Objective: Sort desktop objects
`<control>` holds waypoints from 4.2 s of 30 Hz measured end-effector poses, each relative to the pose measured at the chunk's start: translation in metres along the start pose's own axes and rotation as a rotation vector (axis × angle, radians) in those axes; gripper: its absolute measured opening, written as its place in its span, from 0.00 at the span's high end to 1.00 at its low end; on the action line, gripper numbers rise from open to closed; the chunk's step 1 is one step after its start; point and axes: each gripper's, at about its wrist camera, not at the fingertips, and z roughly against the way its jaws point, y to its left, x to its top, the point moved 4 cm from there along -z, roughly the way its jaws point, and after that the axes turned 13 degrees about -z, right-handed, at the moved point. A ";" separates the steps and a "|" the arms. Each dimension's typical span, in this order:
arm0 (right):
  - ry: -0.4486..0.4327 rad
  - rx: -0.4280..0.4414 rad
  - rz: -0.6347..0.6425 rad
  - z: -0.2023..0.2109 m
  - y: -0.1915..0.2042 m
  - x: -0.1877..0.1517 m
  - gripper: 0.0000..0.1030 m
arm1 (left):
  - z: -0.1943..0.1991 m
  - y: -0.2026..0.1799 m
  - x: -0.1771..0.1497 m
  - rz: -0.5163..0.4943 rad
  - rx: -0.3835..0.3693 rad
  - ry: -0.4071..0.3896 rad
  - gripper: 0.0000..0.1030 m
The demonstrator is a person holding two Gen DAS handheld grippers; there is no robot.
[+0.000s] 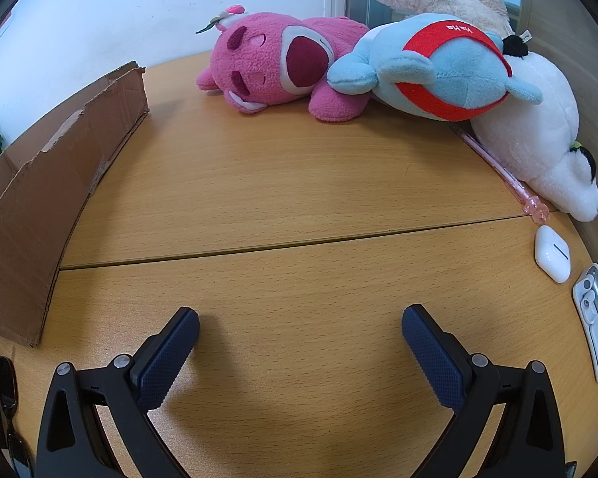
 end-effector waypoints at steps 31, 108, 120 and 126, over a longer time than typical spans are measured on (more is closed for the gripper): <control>-0.146 -0.066 0.225 0.075 0.063 -0.060 0.00 | 0.081 -0.030 -0.005 0.038 -0.008 -0.156 0.01; -0.028 0.663 0.480 0.170 0.369 -0.176 0.28 | 0.183 -0.176 -0.013 -0.146 -0.554 -0.343 0.35; -0.422 0.712 0.488 0.272 0.355 -0.059 0.29 | 0.272 -0.186 0.097 -0.278 -0.504 -0.676 0.35; -0.536 0.750 0.488 0.305 0.366 -0.008 0.29 | 0.298 -0.170 0.152 -0.289 -0.477 -0.795 0.34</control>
